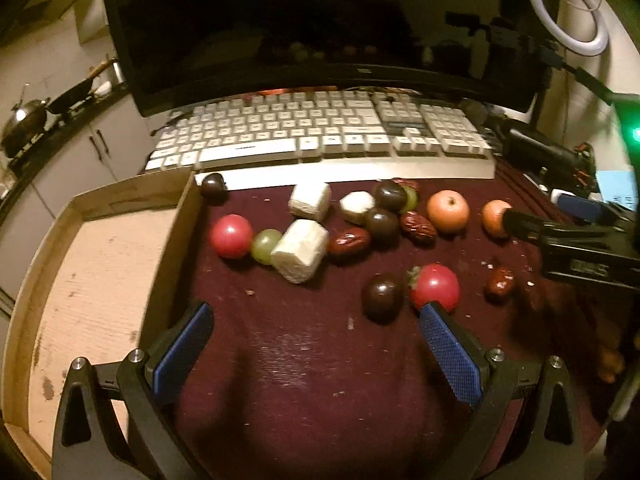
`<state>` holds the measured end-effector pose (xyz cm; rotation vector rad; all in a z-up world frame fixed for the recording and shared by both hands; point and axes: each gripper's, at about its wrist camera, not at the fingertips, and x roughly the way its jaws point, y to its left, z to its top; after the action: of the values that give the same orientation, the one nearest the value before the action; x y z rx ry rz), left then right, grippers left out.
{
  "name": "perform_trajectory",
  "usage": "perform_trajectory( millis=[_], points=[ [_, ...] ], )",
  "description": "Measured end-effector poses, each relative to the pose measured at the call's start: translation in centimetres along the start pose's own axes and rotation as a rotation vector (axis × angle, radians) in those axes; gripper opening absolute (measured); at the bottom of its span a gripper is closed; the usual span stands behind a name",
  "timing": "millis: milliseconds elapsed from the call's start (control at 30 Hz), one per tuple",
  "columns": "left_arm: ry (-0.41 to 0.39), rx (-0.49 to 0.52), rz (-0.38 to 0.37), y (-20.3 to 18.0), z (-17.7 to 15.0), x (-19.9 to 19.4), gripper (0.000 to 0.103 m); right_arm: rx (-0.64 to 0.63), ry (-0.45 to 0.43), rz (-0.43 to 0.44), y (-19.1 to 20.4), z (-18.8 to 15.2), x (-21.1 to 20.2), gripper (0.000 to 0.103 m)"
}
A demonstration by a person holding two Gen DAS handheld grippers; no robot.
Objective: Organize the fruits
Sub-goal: 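Grasp the red tomato with the left gripper while the right gripper grasps the orange tangerine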
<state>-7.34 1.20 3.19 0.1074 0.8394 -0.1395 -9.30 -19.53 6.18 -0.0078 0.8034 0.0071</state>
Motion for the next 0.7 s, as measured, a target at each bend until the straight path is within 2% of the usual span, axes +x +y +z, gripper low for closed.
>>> perform_trajectory(
  millis=[67, 167, 300, 367, 467, 533, 700],
  points=[
    [-0.001, 0.022, 0.0, -0.5, 0.2, 0.2, 0.103, -0.016, 0.028, -0.012, 0.3, 0.5, 1.0, 0.103],
    [0.016, 0.043, -0.018, -1.2, 0.3, 0.4, 0.103, -0.025, 0.091, 0.018, 0.3, 1.0, 2.4, 0.095],
    [0.026, 0.07, -0.058, -2.4, 0.7, 0.7, 0.103, -0.023, 0.161, 0.042, 0.3, 0.8, 4.2, 0.072],
    [0.02, 0.106, -0.065, -3.4, 1.2, 1.0, 0.1, -0.025, 0.142, 0.046, 0.1, 0.9, 4.0, 0.066],
    [0.025, 0.157, -0.087, -4.4, 1.8, 1.7, 0.087, 0.003, 0.123, 0.076, -0.5, 1.0, 3.8, 0.057],
    [0.038, 0.187, -0.106, -4.8, 2.1, 2.3, 0.072, 0.037, 0.116, 0.107, -1.3, 1.1, 3.7, 0.052],
    [0.064, 0.248, -0.157, -5.6, 1.8, 3.3, 0.063, 0.078, 0.107, 0.153, -2.0, 1.2, 3.9, 0.051]
  ],
)
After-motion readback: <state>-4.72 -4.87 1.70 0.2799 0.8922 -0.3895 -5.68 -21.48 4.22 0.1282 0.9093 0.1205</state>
